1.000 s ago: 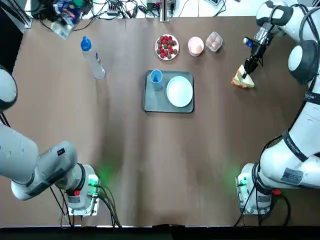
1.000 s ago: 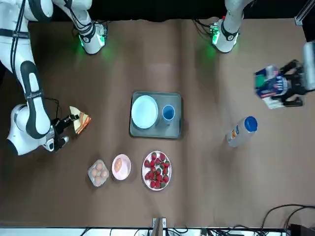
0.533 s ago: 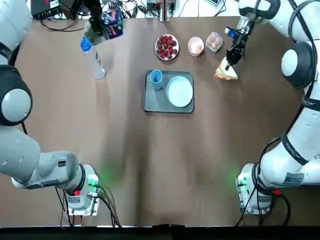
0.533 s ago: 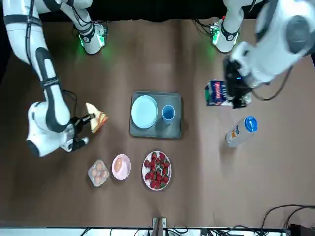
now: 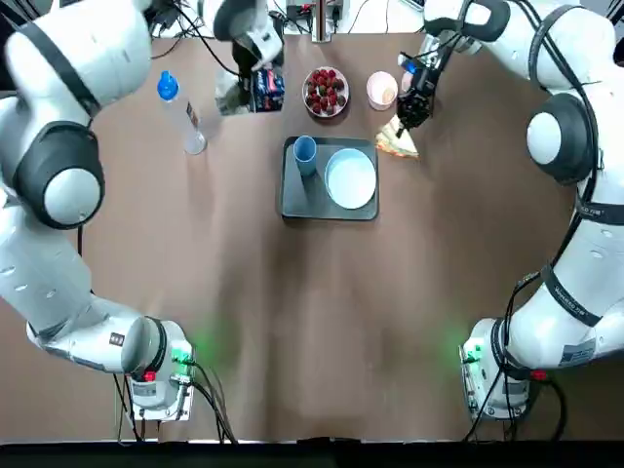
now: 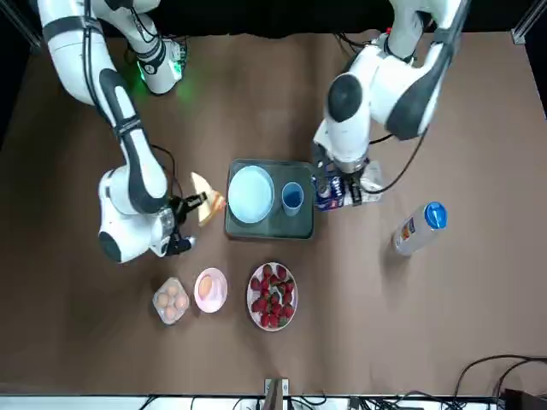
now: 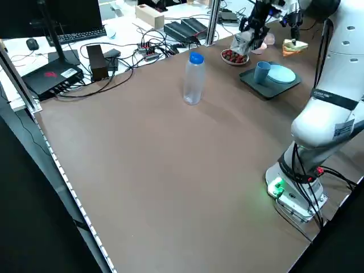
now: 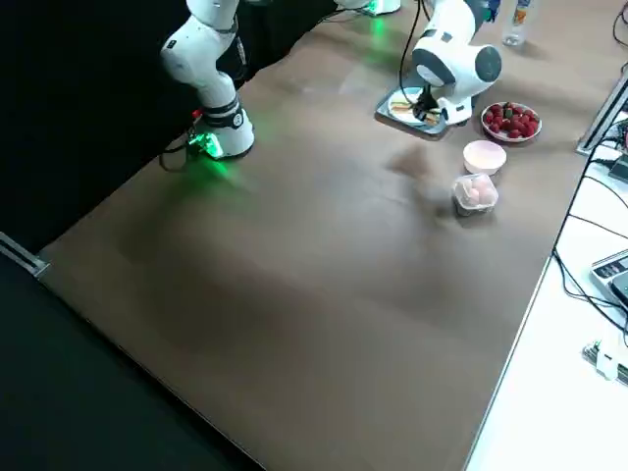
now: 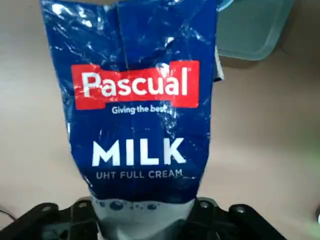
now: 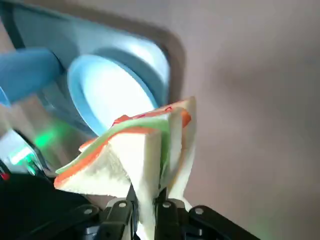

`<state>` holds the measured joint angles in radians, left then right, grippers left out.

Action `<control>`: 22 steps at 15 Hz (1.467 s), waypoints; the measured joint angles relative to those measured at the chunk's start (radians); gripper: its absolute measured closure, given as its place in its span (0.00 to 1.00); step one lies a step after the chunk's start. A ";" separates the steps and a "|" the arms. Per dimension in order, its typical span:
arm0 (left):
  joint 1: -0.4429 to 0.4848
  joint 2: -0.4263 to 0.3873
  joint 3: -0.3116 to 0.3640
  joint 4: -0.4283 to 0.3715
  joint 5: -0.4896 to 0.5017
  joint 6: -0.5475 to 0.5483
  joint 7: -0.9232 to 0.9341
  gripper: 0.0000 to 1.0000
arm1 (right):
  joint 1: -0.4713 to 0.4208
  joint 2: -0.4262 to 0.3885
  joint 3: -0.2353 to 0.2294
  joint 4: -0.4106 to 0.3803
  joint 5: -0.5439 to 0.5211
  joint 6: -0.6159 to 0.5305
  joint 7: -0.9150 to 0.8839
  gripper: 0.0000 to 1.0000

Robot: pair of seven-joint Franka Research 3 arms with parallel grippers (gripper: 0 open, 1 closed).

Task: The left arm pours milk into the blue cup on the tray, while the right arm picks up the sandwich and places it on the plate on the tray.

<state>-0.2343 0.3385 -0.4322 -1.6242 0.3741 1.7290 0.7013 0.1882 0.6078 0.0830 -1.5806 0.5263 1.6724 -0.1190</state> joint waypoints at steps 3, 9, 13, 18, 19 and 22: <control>-0.062 0.058 0.004 0.016 0.046 0.005 -0.071 0.48 | 0.069 0.004 0.000 -0.003 0.061 0.142 0.090 0.85; -0.132 0.134 0.012 0.039 0.106 0.005 -0.121 0.47 | 0.158 0.044 0.000 -0.014 0.116 0.265 0.151 0.85; -0.138 0.155 0.012 0.053 0.110 0.005 -0.121 0.48 | 0.198 0.064 0.000 -0.042 0.118 0.265 0.153 0.85; -0.147 0.166 0.020 0.054 0.121 0.005 -0.121 0.48 | 0.228 0.082 0.000 -0.045 0.119 0.265 0.166 0.87; -0.150 0.168 0.022 0.054 0.127 0.005 -0.121 0.48 | 0.228 0.083 0.000 -0.045 0.119 0.265 0.168 0.87; -0.158 0.172 0.026 0.054 0.131 0.005 -0.122 0.48 | 0.228 0.083 -0.002 -0.045 0.119 0.265 0.169 0.67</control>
<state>-0.3928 0.5105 -0.4058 -1.5703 0.5052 1.7342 0.5793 0.4166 0.6904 0.0806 -1.6258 0.6451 1.9376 0.0503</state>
